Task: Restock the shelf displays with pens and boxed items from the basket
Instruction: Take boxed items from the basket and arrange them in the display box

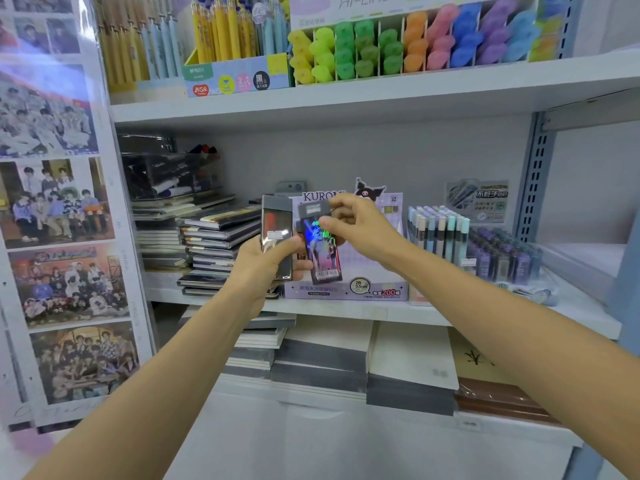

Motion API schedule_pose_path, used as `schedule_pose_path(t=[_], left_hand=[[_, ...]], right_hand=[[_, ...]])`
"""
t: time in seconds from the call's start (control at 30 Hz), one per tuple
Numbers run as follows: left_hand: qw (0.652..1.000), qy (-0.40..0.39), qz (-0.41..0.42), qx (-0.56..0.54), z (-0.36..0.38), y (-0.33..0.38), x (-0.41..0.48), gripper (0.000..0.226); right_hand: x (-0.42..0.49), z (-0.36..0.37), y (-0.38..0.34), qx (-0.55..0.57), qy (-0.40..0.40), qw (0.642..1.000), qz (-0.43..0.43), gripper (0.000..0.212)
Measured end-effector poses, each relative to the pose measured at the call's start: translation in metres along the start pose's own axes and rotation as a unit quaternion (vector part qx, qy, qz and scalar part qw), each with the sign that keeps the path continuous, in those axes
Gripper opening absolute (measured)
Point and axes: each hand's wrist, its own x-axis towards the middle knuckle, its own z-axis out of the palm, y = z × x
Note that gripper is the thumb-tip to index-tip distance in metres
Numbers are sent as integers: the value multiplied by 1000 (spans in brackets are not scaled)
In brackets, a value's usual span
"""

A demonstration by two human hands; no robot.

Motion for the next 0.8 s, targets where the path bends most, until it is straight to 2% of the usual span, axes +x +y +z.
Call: schedule_pose_path(t=[0.1, 0.17, 0.37, 0.53, 0.8], left_hand=[[999, 35, -12, -15, -9, -5, 4, 11], [998, 51, -21, -19, -15, -11, 5, 7], [997, 50, -40, -40, -25, -26, 13, 12], [999, 33, -34, -5, -28, -32, 18, 12], [997, 32, -65, -7, -31, -45, 26, 7]], right_hand=[[11, -3, 10, -9, 110, 994, 10, 17], [16, -3, 18, -44, 131, 990, 5, 15], [23, 17, 41, -89, 84, 992, 5, 15], [30, 29, 54, -164, 70, 983, -28, 15], [49, 25, 47, -221, -17, 975, -20, 16]])
